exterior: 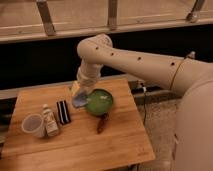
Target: Place the white sponge in the ceramic bowl
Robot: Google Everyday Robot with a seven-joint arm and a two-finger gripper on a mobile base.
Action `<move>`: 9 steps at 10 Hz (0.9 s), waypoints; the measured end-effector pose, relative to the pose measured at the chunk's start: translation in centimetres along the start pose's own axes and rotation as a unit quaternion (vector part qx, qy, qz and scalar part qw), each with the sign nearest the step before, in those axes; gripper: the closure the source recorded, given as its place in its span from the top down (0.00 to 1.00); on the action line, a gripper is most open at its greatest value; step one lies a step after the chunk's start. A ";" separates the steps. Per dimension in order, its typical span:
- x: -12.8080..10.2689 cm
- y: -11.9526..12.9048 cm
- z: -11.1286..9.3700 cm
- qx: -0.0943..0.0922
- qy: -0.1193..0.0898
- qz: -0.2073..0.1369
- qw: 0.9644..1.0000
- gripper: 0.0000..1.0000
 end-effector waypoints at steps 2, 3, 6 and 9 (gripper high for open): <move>-0.1 0.1 0.0 0.000 0.000 0.000 1.000 0.00; -0.1 -0.2 -0.1 0.004 -0.004 0.003 1.000 0.00; -1.2 -3.3 -0.9 0.019 -0.014 0.028 0.999 0.00; -2.4 -9.6 0.9 0.017 -0.004 0.068 0.998 0.00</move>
